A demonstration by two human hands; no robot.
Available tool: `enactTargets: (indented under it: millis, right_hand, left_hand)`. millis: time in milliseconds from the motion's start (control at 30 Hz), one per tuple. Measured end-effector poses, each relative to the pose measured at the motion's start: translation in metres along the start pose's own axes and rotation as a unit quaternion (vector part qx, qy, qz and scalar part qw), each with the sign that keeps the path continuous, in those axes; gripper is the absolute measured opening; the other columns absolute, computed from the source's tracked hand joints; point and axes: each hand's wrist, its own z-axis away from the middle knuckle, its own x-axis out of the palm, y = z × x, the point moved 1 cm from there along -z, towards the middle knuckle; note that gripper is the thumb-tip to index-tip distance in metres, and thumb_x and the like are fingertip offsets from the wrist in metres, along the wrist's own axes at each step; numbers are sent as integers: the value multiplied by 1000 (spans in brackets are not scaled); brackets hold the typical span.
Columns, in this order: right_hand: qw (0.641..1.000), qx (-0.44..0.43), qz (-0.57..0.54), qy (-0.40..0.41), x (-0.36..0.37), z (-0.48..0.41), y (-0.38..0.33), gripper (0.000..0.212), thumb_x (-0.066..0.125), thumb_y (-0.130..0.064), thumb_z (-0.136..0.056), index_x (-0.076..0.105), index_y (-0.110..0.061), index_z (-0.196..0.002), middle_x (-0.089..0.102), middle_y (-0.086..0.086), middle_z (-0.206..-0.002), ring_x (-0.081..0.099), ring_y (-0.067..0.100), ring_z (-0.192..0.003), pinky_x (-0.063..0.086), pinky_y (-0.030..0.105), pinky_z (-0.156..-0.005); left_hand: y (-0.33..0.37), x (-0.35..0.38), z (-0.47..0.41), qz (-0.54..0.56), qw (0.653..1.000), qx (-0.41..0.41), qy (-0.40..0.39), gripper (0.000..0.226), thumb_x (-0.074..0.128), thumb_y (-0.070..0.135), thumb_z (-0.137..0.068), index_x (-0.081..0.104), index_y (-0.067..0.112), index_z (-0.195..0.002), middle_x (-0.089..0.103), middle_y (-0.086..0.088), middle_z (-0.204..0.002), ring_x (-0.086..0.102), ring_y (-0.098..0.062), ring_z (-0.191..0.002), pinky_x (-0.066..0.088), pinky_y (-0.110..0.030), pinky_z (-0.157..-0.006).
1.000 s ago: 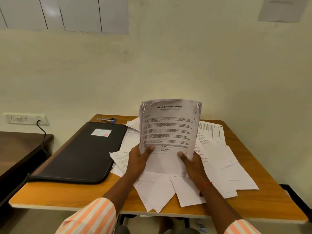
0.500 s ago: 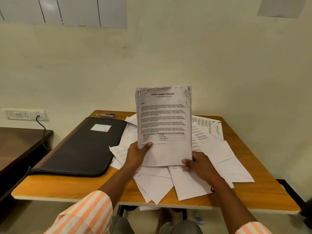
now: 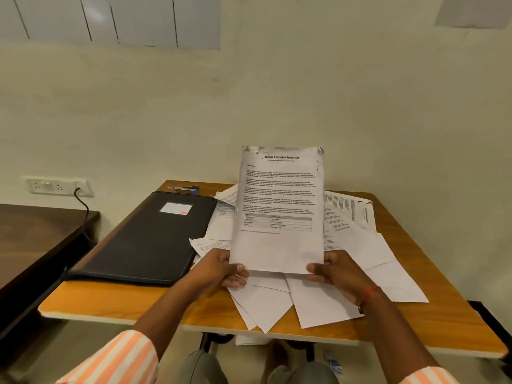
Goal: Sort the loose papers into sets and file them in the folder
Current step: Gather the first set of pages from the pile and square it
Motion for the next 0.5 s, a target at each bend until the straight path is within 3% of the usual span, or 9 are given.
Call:
enactTargets:
  millis: [133,233,300,400,500]
  right_hand:
    - [1000,4,6,-19,3,4,5,41,73,1,-86,65,-11,-124,70,3,-124,72,29,-105,57,49,-93]
    - [999,10,26,-34,-2,9,5,44,74,0,-85,64,-11,-126,67,2,-128,71,28,-105,59,46,-89]
    - [998,17,31,-52,-3,15,5,45,75,0,-85,63,-17,-125,68,2,-127,71,29,-106,60,44,-87]
    - [995,43,37,-78,0,24,3,42,76,0,-83,68,-12,-122,71,5,-123,71,32,-107,61,41,-85]
    - [992,48,58,-101,6,36,-4,32,74,0,-84,72,-6,-115,74,-4,-117,71,29,-106,61,38,-85]
  left_hand:
    - [2,-8,6,-15,998,-45,-32,30,66,13,-95,61,2,-123,76,-15,-105,75,-29,-94,62,-37,-85]
    - [29,-16,13,-33,998,-29,-35,21,64,24,-98,60,21,-118,71,1,-113,72,-22,-99,62,-31,-81]
    - [57,-21,12,-38,999,16,-4,18,57,37,-101,55,28,-117,69,5,-113,70,-15,-99,61,-27,-76]
    - [91,-22,-4,13,995,80,63,33,51,44,-102,58,19,-123,74,-1,-111,74,-20,-97,61,-36,-76]
    - [110,-18,-23,114,982,69,130,37,56,44,-100,58,15,-123,76,-7,-105,76,-27,-90,63,-44,-77]
